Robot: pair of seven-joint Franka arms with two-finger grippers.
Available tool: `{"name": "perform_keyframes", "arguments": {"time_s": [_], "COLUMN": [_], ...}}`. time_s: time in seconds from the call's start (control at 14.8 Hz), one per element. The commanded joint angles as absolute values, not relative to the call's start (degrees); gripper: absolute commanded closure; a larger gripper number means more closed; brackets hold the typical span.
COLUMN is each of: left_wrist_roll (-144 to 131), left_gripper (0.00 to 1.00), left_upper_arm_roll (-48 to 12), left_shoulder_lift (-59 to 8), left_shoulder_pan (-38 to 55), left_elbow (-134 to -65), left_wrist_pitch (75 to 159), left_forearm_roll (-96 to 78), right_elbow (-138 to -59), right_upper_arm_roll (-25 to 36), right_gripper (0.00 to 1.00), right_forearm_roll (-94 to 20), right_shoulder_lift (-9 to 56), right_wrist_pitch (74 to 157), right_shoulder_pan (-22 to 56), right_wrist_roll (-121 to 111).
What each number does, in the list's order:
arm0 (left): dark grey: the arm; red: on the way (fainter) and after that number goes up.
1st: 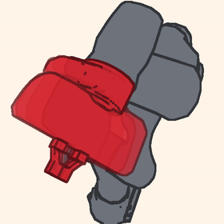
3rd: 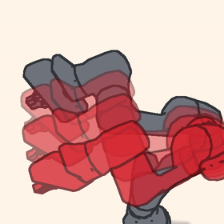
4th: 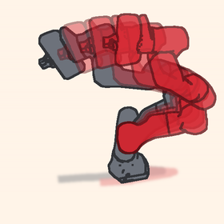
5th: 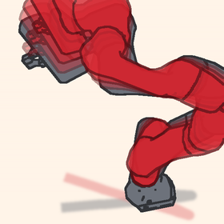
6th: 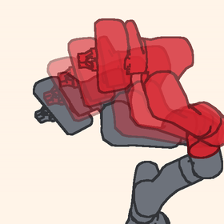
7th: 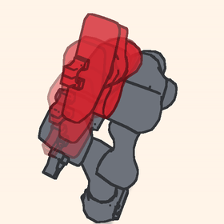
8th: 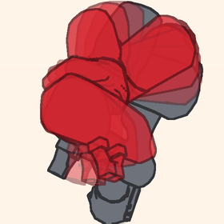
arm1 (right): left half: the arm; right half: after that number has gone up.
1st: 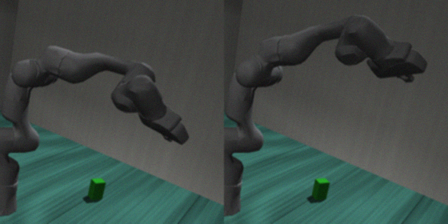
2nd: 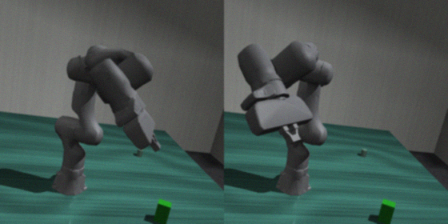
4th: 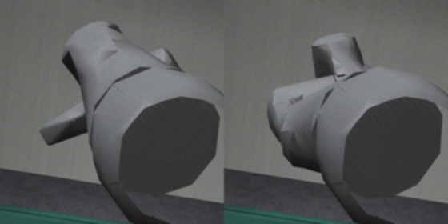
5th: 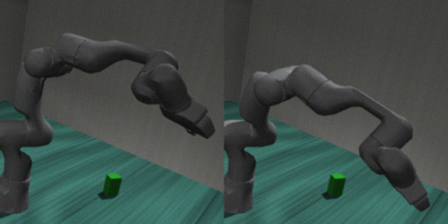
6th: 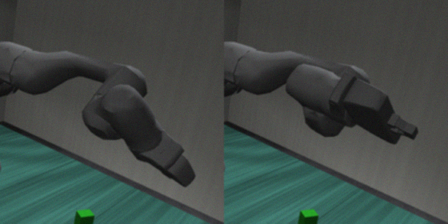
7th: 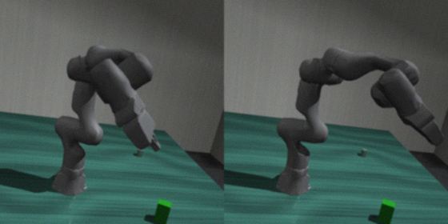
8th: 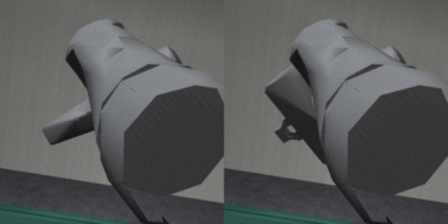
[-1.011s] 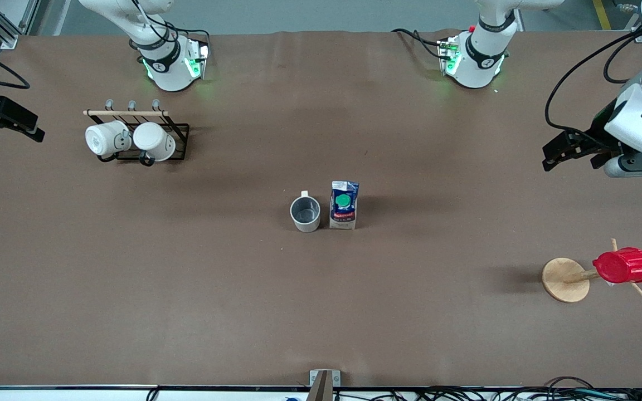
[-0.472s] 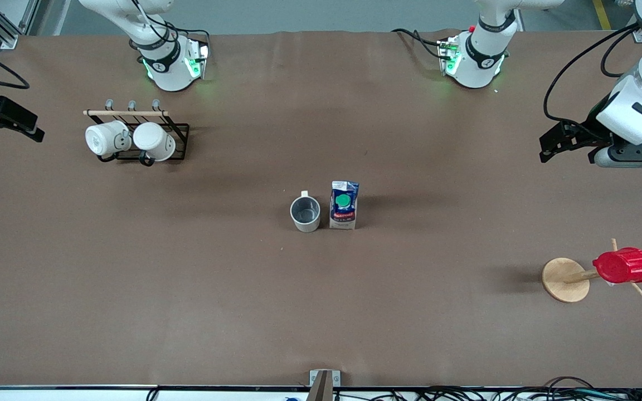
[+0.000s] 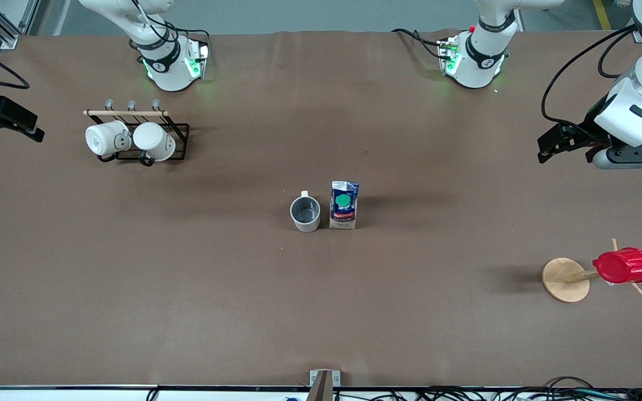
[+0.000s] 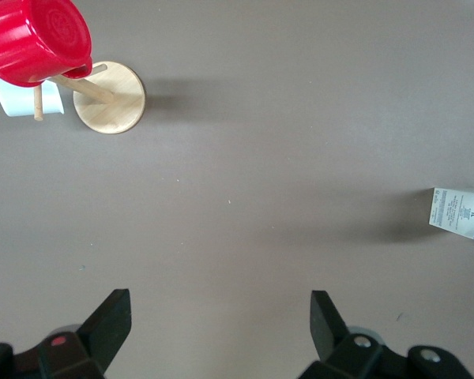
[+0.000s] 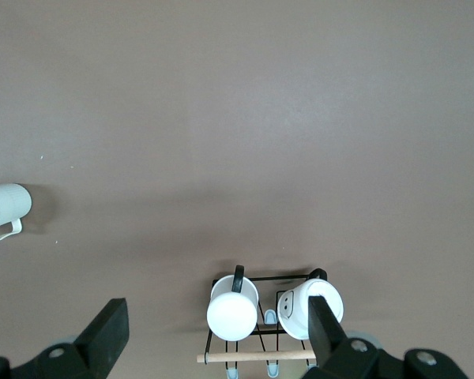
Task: Place cup and milk on table
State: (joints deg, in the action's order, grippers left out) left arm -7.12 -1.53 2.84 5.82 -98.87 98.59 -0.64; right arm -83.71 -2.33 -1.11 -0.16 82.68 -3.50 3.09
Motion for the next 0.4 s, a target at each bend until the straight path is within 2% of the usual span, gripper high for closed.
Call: {"name": "perform_keyframes", "arguments": {"time_s": [0.0,0.34], "left_wrist_roll": [-7.9,-8.1], "left_gripper": [0.00,0.00], "left_upper_arm_roll": [-1.1,-1.1], "left_shoulder_lift": [3.5,3.3], "left_shoulder_pan": [6.3,6.4], "left_elbow": [-99.3,-99.3], "left_wrist_pitch": [98.0,98.0], "left_forearm_roll": [-0.2,-0.1], "right_elbow": [-83.1,-83.1], "right_upper_arm_roll": [-2.1,-2.1], "right_gripper": [0.00,0.00], "right_forearm_roll": [-1.8,-1.8], "right_shoulder_lift": [-0.1,0.1], "right_wrist_pitch": [82.1,82.1], "right_shoulder_pan": [-3.5,-3.6], "right_wrist_roll": [2.6,2.6]}}
